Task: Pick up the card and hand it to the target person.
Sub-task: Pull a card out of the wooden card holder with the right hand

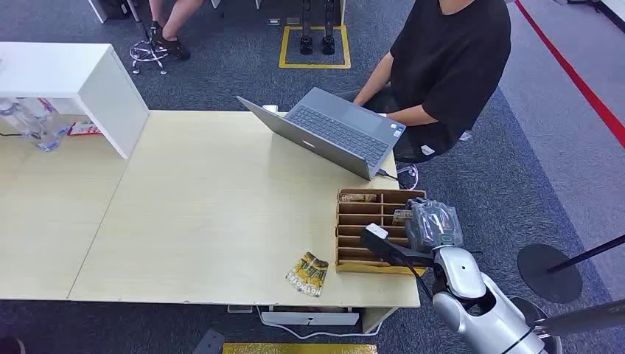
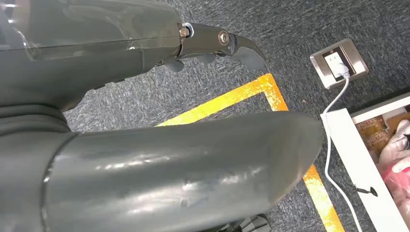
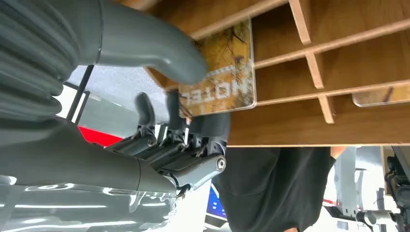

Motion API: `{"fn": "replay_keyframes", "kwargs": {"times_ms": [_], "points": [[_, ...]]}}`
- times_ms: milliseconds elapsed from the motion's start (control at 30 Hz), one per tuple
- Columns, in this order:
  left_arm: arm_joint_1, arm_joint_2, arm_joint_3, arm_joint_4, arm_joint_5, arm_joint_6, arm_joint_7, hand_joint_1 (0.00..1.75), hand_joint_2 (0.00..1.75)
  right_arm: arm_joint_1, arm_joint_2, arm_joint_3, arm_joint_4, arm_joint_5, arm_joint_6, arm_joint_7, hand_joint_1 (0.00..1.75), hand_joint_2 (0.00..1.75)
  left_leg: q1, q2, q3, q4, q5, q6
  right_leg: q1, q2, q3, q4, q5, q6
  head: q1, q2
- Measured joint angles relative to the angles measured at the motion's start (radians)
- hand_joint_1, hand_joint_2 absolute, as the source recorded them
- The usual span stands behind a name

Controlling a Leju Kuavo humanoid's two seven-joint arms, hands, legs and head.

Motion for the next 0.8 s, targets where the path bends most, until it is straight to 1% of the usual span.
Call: {"fn": "replay_keyframes", "kwargs": {"times_ms": [800], "points": [[0.000,0.001,0.000,0.000,-0.010,0.004,0.010,0.00,0.00,0.000,0.000,-0.002,0.000,-0.005,-0.011,0.000,1.34,1.75,0.000,0.000,0.000,0.000,0.000,0.000,0.000,0.000,0.000,0.000,0.000,0.000,0.000,0.000]]}}
